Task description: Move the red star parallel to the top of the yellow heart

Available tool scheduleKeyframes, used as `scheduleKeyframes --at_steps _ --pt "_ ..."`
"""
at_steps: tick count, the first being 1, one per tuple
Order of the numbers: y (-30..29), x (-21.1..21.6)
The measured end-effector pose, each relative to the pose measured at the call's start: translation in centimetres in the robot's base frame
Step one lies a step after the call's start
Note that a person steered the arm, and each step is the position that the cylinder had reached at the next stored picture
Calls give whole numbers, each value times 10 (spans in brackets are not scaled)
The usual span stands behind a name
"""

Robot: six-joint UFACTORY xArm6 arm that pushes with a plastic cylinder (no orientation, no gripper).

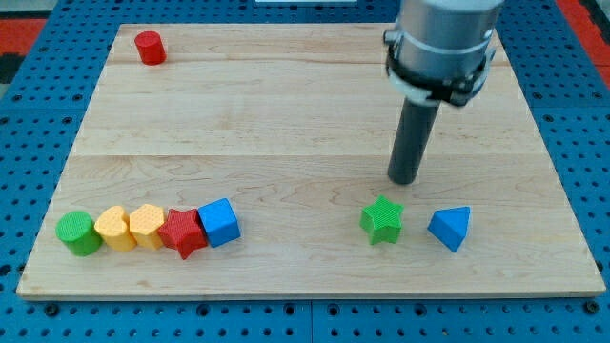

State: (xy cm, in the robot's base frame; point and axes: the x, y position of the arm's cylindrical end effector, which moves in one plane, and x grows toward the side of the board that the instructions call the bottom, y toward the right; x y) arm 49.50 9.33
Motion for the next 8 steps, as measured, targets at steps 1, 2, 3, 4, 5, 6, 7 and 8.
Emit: scheduleKeyframes --at_steps 1,2,3,4,5,6,7,8 --pt "-44 -2" --pt "-55 5" --pt "-66 61" --pt "-107 96" --pt "-174 89" --pt "-215 74" --pt "-227 51" --pt "-234 45"
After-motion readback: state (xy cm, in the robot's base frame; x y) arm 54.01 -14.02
